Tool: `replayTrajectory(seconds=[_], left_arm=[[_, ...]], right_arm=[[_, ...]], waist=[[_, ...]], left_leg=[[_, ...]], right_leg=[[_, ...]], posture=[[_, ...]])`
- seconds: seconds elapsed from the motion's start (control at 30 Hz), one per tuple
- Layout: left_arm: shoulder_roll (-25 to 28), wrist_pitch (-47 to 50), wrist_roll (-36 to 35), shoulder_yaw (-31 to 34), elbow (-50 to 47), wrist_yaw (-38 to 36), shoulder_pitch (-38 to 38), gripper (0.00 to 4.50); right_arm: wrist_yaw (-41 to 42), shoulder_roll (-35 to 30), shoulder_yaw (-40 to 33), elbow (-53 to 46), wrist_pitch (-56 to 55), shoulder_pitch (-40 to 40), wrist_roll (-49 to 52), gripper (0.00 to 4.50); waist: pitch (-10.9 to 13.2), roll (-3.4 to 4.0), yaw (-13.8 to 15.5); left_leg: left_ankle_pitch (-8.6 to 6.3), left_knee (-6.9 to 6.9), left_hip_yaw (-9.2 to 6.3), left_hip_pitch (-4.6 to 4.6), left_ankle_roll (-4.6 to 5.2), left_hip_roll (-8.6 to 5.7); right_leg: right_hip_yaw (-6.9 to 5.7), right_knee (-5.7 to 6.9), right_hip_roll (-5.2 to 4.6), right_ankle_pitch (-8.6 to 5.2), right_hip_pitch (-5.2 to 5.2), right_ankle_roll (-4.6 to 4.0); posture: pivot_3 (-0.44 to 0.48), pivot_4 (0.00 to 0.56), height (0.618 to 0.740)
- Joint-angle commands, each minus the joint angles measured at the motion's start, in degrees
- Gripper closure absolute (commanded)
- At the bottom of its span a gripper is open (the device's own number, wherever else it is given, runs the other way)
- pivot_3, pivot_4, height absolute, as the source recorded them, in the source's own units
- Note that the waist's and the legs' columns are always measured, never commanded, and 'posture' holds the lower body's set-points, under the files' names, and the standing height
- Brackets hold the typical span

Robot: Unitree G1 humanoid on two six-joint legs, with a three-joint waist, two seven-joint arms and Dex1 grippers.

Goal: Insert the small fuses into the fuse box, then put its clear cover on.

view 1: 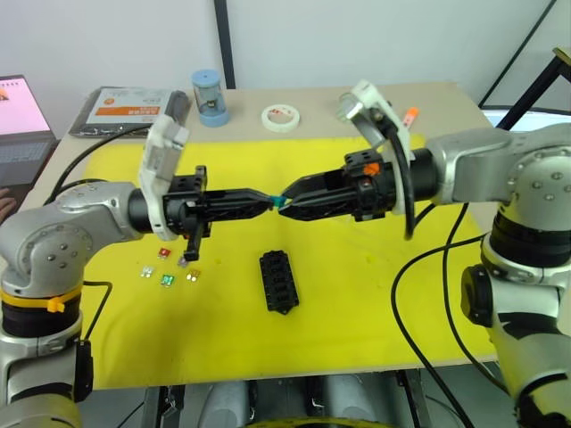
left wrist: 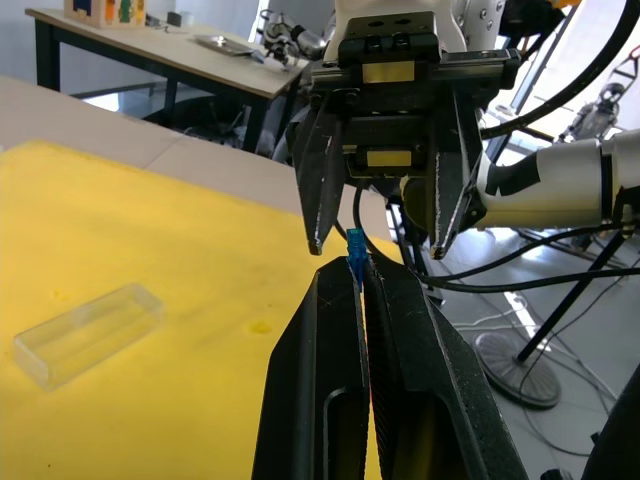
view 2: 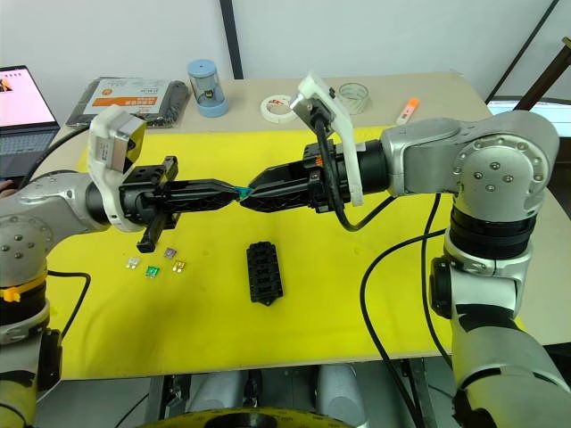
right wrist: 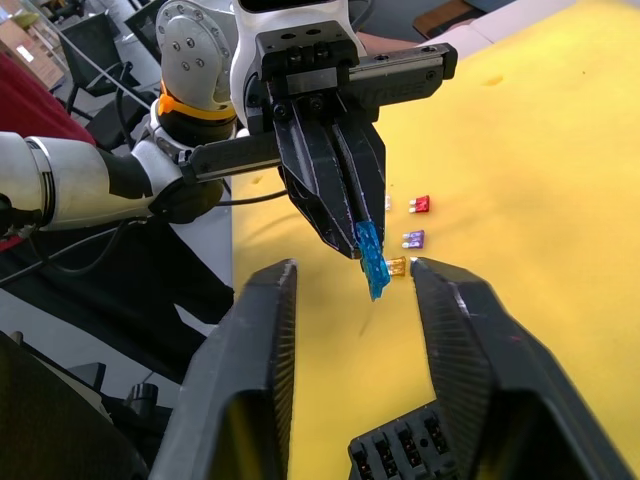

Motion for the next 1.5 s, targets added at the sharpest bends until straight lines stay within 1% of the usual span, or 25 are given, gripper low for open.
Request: replayTrajectory(seconds=[0.03,0.6,0.73,1.0,1.1,1.17,1.2,1.27,1.33,1.43,1.47,1.5], left_arm=[[0.3,-1.1,-0.1,-0.1,-1.7,0.2,-0.5,4.5],[0.6,-1.2,0.1,-0.1,-2.1,0.3,-0.3,4.5],[0.6,-1.3,0.3,-0.2,-2.3,0.2,-0.1,4.5],[1.7,-0.9,1.4,-0.7,-2.5,0.3,0.1,4.5],[3.9,0.0,3.4,-1.9,-3.1,0.7,0.5,3.75],[5.6,-0.7,4.8,-2.7,-4.3,-0.2,1.7,3.05],[7.0,-2.1,6.8,-3.7,-5.2,-1.4,3.0,2.68],[10.7,-6.1,12.1,-5.7,-7.1,-4.9,7.6,1.97],[14.1,-12.0,18.2,-7.7,-7.8,-8.2,12.8,1.22],[15.6,-19.0,24.0,-9.0,-7.3,-10.5,17.8,0.15],[15.3,-20.6,24.9,-9.0,-7.1,-10.9,19.9,0.05],[14.7,-22.2,25.7,-8.9,-6.9,-11.1,21.7,0.05]], right_arm=[[-0.2,0.1,-0.3,-0.4,-1.2,-1.1,0.9,3.78],[0.1,-0.4,0.5,-0.5,-2.2,-1.1,1.0,3.78],[0.1,-0.5,0.5,-0.6,-2.5,-1.1,1.2,4.47],[0.4,-1.1,0.9,-0.8,-2.4,-1.1,1.6,4.47],[1.3,-2.3,1.8,-1.9,-3.4,-0.4,0.9,4.5],[3.2,-4.5,3.9,-4.0,-6.0,0.9,-1.0,4.5],[5.2,-6.3,5.5,-5.9,-8.5,2.1,-2.7,4.5],[12.1,-11.0,10.2,-10.9,-18.8,6.2,-9.5,4.5],[18.3,-13.8,13.3,-13.5,-28.6,11.0,-15.1,4.5],[22.6,-15.0,15.9,-13.9,-37.0,16.2,-20.1,4.5],[23.1,-14.8,17.2,-13.9,-39.8,18.6,-22.2,4.5],[23.5,-14.6,18.3,-14.0,-42.2,20.8,-24.0,4.5]], waist=[[0.0,0.0,0.0],[0.0,0.0,0.0],[0.0,0.0,0.0],[0.0,0.0,0.0],[0.0,0.0,0.0],[0.0,0.0,0.0],[0.0,0.0,0.0],[0.0,0.01,0.0],[0.0,0.01,0.0],[0.1,0.01,0.1],[0.1,0.0,0.1],[0.1,0.0,0.1]], left_leg=[[0.0,0.0,0.0,0.0,0.0,0.0],[0.0,0.0,-0.01,0.0,0.0,0.0],[0.0,0.0,-0.01,-0.01,0.0,0.0],[0.0,0.0,-0.01,-0.01,0.0,0.01],[0.0,0.0,-0.01,0.0,0.0,0.0],[0.0,-0.01,-0.02,-0.01,0.01,0.0],[-0.01,-0.02,-0.02,-0.02,0.01,0.01],[-0.04,-0.06,-0.02,-0.02,0.07,0.0],[-0.15,-0.1,0.0,-0.01,0.26,-0.01],[-0.15,-0.09,0.05,0.0,0.25,-0.02],[-0.15,-0.09,0.04,0.01,0.25,-0.01],[-0.15,-0.07,0.03,0.04,0.26,0.01]], right_leg=[[0.0,0.0,0.0,0.0,0.0,0.0],[0.0,-0.01,0.0,0.0,0.0,0.0],[0.0,-0.01,0.0,0.0,0.0,0.0],[0.0,-0.01,0.0,0.0,0.0,0.0],[0.0,-0.01,0.0,0.0,0.0,0.0],[0.0,-0.02,0.01,0.0,0.0,0.0],[0.0,-0.03,0.01,0.0,-0.01,0.0],[0.0,-0.1,0.02,-0.02,-0.01,0.01],[0.0,-0.17,0.03,-0.03,0.0,0.02],[0.01,-0.35,0.04,-0.04,-0.01,0.04],[0.01,-0.35,0.04,-0.04,0.0,0.04],[0.0,-0.33,0.04,-0.04,0.02,0.04]], posture=[[0.0,0.15,0.74],[0.0,0.15,0.74],[0.0,0.15,0.74],[0.0,0.15,0.74],[0.0,0.15,0.74],[0.0,0.15,0.74],[0.0,0.15,0.74],[0.0,0.15,0.74],[0.0,0.15,0.74],[0.0,0.15,0.74],[0.0,0.15,0.74],[0.0,0.15,0.74]])
